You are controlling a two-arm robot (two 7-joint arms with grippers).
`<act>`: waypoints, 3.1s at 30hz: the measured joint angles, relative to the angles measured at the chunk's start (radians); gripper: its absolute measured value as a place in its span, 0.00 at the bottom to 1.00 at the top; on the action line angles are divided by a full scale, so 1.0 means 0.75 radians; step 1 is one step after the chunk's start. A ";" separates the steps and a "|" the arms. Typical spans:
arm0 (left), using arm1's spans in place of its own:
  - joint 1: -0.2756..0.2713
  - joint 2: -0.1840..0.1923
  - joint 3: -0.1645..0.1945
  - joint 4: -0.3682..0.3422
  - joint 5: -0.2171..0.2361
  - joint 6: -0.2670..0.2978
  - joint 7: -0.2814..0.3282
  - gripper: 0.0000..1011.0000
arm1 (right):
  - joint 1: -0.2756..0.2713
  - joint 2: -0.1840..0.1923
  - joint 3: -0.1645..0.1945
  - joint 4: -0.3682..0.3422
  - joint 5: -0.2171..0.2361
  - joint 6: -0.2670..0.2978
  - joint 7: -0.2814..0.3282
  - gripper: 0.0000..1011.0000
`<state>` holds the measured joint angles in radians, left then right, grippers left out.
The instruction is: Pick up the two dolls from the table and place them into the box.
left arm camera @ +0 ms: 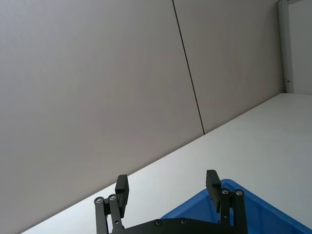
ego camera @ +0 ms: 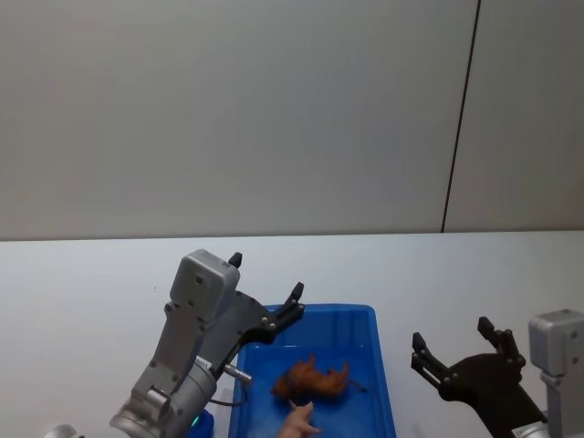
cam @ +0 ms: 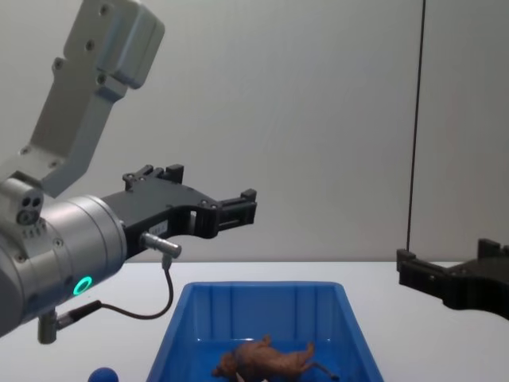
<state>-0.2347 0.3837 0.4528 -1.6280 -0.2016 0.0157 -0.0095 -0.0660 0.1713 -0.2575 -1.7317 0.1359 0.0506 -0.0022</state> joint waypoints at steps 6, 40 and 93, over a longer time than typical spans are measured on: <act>0.017 0.015 -0.009 -0.020 -0.019 0.021 0.027 0.99 | -0.010 0.006 0.003 -0.010 0.005 -0.003 -0.012 0.99; 0.223 0.189 -0.107 -0.175 -0.317 0.233 0.177 0.99 | -0.025 0.015 0.008 -0.025 0.012 -0.006 -0.028 0.99; 0.205 0.203 -0.144 0.017 -0.277 0.335 -0.121 0.99 | -0.026 0.015 0.008 -0.025 0.011 -0.006 -0.029 0.99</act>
<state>-0.0812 0.5359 0.3451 -1.6151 -0.4095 0.2671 -0.1006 -0.0857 0.1825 -0.2516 -1.7507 0.1445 0.0461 -0.0238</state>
